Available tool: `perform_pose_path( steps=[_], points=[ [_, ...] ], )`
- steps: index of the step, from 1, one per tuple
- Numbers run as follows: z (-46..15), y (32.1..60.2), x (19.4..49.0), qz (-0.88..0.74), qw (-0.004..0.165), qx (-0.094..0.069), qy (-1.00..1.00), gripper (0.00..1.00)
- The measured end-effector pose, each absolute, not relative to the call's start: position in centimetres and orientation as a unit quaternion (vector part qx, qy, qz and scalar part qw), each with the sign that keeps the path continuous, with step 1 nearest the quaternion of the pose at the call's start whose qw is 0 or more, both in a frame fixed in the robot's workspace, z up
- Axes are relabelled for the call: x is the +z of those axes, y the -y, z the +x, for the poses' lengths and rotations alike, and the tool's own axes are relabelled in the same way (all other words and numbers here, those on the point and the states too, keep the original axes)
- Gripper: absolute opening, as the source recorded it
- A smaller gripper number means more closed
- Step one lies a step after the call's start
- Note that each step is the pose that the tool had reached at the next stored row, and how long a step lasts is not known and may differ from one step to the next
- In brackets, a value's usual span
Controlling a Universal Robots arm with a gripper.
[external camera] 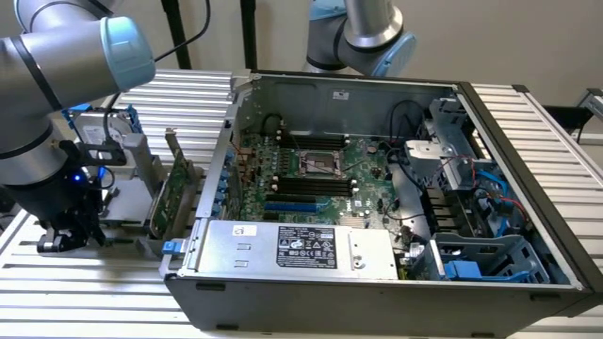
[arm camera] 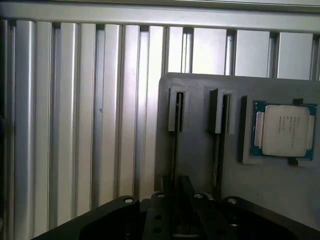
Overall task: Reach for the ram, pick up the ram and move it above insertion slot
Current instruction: 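Pick up the ram and move it above insertion slot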
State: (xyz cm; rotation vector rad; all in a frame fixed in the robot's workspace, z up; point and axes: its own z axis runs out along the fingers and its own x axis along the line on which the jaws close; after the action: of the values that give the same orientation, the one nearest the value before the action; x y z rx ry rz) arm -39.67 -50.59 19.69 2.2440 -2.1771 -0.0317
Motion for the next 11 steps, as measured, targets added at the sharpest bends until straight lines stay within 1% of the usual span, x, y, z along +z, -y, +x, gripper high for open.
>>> perform_pose_path(
  steps=[1, 3, 5, 11],
  points=[
    [-39.66, 50.58, 19.69, 0.718, 0.008, -0.01, 0.696, 0.18],
    [-39.62, 50.58, 19.69, 0.718, 0.008, -0.011, 0.696, 0.18],
    [-39.59, 50.58, 19.68, 0.718, 0.009, -0.012, 0.696, 0.13],
    [-39.54, 50.58, 20.07, 0.718, 0.01, -0.013, 0.696, 0.13]
  ],
)
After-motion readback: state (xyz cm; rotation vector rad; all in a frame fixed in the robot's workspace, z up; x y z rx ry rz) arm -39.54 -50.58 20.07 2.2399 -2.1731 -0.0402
